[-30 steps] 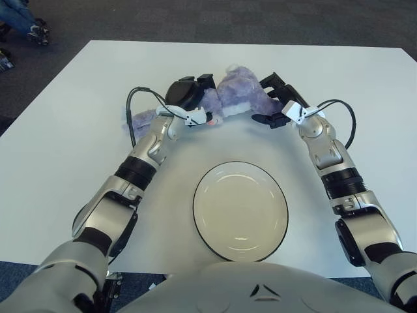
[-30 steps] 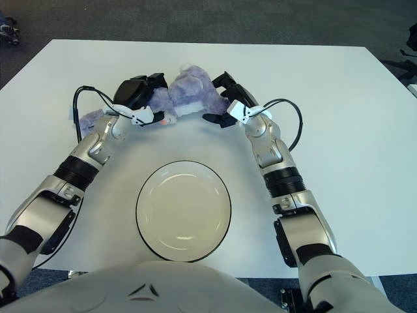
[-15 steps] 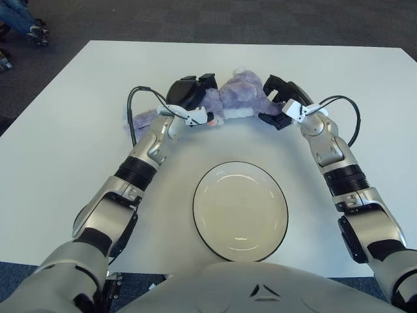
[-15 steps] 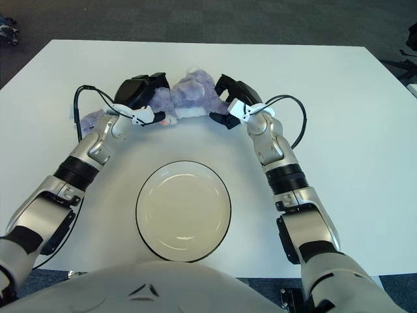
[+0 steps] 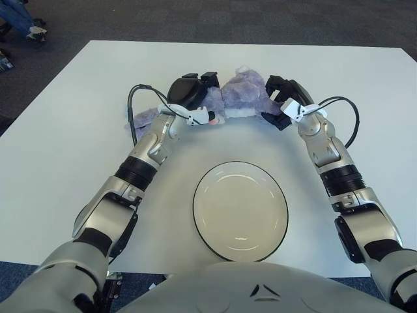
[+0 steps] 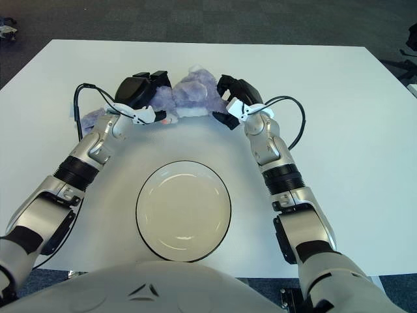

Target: Put the doll into the plate.

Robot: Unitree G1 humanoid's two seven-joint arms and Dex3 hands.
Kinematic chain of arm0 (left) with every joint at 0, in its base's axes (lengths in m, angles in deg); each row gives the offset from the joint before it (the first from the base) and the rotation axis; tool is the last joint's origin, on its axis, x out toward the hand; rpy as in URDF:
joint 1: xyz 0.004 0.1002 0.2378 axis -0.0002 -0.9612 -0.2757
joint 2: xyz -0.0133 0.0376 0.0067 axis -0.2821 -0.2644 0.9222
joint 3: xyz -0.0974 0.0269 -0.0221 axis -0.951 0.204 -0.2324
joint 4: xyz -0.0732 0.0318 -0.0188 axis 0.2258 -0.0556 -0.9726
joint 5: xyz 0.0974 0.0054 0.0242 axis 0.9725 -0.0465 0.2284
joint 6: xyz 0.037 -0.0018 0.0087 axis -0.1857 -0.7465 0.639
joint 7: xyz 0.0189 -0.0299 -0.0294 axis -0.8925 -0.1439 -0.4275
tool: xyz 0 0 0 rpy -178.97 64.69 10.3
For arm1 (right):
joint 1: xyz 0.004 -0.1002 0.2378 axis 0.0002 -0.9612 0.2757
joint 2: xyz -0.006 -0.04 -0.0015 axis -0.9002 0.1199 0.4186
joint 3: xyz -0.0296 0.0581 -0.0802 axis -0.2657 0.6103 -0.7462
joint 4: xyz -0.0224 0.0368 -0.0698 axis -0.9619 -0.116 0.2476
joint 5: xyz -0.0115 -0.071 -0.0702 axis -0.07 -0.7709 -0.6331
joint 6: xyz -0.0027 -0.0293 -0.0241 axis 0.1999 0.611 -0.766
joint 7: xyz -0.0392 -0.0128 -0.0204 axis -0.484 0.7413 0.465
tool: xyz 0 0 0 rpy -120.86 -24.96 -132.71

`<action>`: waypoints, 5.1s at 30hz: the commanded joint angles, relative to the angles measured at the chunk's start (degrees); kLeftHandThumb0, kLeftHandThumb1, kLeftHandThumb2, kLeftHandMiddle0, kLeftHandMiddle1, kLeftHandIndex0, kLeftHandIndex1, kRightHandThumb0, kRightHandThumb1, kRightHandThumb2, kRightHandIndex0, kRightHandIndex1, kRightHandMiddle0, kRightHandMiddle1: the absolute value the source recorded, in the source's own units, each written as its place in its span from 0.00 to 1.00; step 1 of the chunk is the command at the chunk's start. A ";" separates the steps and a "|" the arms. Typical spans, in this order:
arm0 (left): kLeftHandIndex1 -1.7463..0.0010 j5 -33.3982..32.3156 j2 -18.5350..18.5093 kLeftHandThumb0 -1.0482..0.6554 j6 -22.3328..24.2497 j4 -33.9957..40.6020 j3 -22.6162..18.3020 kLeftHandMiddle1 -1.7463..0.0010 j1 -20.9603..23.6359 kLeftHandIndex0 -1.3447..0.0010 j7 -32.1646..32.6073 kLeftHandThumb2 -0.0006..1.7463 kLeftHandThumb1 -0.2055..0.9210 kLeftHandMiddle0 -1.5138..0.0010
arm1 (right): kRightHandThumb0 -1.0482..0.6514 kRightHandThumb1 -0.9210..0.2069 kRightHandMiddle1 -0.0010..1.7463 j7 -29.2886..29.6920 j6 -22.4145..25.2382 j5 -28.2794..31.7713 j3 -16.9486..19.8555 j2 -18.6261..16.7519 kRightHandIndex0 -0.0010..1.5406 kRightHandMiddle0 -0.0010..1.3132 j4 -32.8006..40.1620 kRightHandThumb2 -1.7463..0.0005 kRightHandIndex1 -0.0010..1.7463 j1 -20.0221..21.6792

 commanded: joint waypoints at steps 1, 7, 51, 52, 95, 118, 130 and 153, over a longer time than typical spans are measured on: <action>0.00 0.15 0.12 0.94 -0.06 0.89 -0.87 0.00 -0.33 0.27 0.71 0.88 0.31 0.50 | 0.62 0.90 1.00 0.96 -0.45 -0.78 0.07 0.05 0.62 0.57 0.09 0.03 0.86 -0.41; 0.00 0.00 0.20 0.94 -0.26 1.11 -1.09 0.00 -0.51 0.28 0.81 0.88 0.30 0.50 | 0.62 0.90 1.00 2.58 -2.76 0.05 0.48 -0.08 0.61 0.56 -0.74 0.02 0.89 -0.75; 0.00 1.41 -2.42 0.93 -8.54 8.66 -6.86 0.00 -4.99 0.30 10.72 0.86 0.33 0.52 | 0.62 0.91 1.00 5.65 -4.74 7.12 9.44 -2.58 0.63 0.54 13.27 0.00 0.92 -8.13; 0.00 1.44 -2.40 0.93 -8.48 8.95 -6.98 0.00 -5.15 0.29 10.70 0.86 0.33 0.52 | 0.62 0.91 1.00 5.44 -4.43 7.24 9.55 -2.67 0.63 0.54 13.65 0.00 0.92 -8.25; 0.00 -4.37 -5.40 0.92 -18.22 30.28 -14.55 0.00 -18.67 0.34 3.79 0.84 0.35 0.53 | 0.62 0.89 1.00 -0.70 1.18 10.72 11.89 -4.07 0.62 0.53 41.11 0.02 0.90 -25.27; 0.00 -10.22 -5.36 0.91 -19.28 42.07 -17.54 0.00 -29.49 0.37 -5.96 0.82 0.37 0.55 | 0.61 0.93 1.00 -5.14 -2.33 15.03 15.64 -2.45 0.65 0.55 47.71 0.00 0.89 -34.64; 0.00 -17.71 -6.29 0.91 -19.22 44.66 -18.47 0.00 -31.65 0.39 -13.03 0.82 0.38 0.55 | 0.61 0.93 0.81 -8.53 -2.34 19.81 16.83 -2.82 0.60 0.68 51.34 0.03 1.00 -40.95; 0.00 -23.72 -6.48 0.92 -10.79 48.86 -21.44 0.00 -32.84 0.29 -22.25 0.86 0.33 0.52 | 0.61 0.82 0.99 -14.77 -1.87 24.74 20.88 0.53 0.48 0.56 58.61 0.04 1.00 -50.40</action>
